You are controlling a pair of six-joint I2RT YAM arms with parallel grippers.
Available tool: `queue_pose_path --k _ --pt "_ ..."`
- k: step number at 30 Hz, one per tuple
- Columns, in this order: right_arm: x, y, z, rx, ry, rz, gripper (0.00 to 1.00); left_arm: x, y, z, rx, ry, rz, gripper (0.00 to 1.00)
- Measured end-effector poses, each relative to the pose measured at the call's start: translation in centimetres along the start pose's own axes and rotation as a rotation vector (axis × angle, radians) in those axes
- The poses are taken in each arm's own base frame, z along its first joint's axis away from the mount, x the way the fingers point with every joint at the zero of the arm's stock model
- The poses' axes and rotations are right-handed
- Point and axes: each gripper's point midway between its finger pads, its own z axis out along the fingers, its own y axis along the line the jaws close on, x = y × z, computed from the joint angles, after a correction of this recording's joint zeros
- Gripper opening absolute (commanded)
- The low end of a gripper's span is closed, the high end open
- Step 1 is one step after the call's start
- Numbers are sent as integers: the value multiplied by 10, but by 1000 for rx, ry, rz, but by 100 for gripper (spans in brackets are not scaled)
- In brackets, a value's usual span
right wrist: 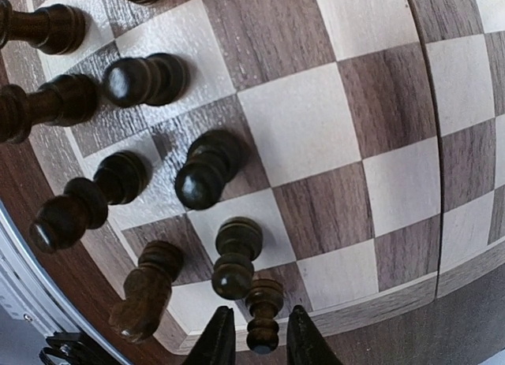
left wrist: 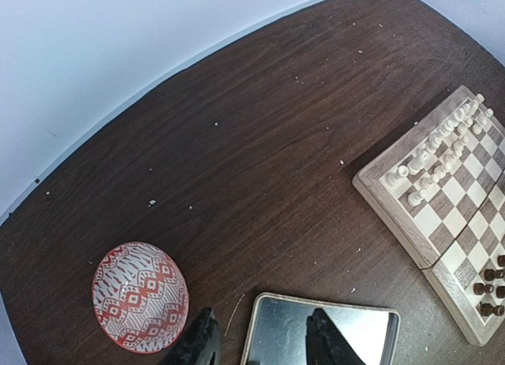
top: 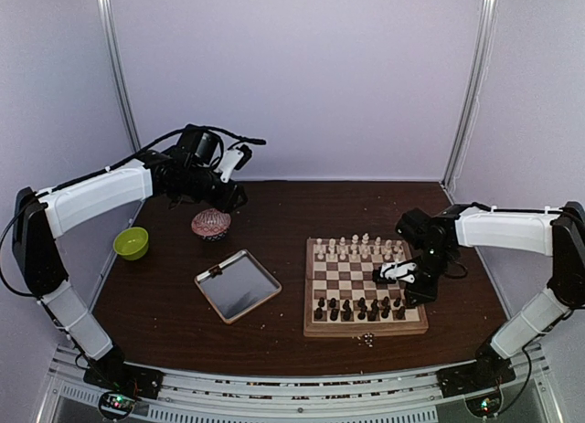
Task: Set up the chess pieces on the board
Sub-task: Place the pawn at a7.
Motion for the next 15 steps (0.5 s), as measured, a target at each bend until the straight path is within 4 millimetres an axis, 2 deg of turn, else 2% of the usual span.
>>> queue_pose_path --k 4,6,10,12,15 --pt "1 2 -3 -2 0 0 30 2 0 0 2 9 0 41" --pt "2 3 -12 3 -7 -1 33 3 0 1 1 13 -1 41" --pt "-8 -4 -41 52 -75 3 34 7 4 6 -24 33 -16 41" --pt "-19 -11 -60 86 -145 18 34 11 8 10 -45 66 -27 40" --pt "-37 -17 -76 103 -244 47 34 21 13 16 -75 127 -44 40"
